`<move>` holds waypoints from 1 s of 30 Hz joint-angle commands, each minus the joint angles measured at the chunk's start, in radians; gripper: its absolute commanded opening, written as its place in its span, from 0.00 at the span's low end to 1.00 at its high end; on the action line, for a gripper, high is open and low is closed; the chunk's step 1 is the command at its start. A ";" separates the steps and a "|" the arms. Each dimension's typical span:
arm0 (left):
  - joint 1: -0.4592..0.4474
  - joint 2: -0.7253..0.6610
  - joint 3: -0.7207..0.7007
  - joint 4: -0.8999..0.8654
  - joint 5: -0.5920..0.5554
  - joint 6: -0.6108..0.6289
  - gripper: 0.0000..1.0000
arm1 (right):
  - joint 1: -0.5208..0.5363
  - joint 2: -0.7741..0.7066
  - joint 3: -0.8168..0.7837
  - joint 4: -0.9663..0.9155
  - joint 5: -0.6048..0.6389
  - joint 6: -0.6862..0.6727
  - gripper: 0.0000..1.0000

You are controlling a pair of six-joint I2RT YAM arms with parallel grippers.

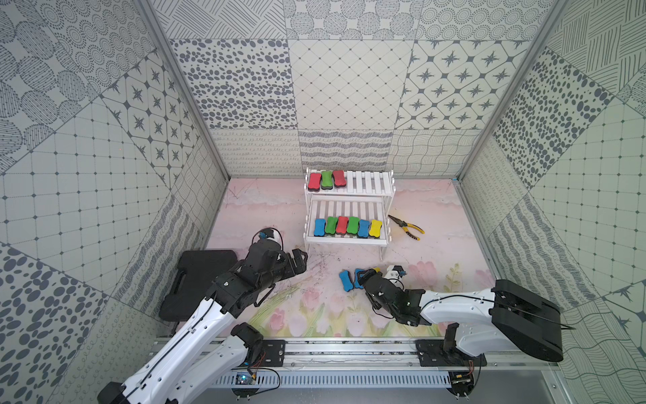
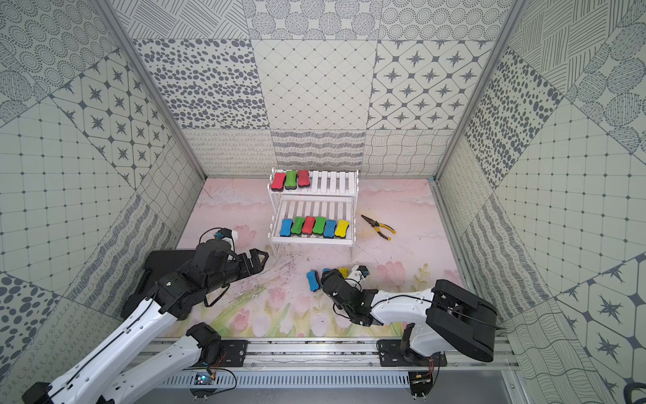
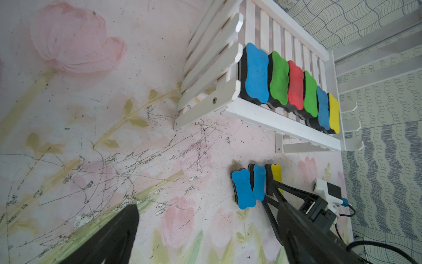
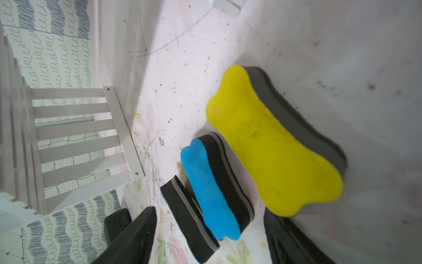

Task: Remove the whiteboard erasers from the shelf
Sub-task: Adjust the whiteboard eraser at the center of the board.

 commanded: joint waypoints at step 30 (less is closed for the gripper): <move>0.003 -0.023 0.039 -0.044 -0.001 0.026 1.00 | -0.036 0.265 0.508 -0.458 -0.239 -1.084 0.61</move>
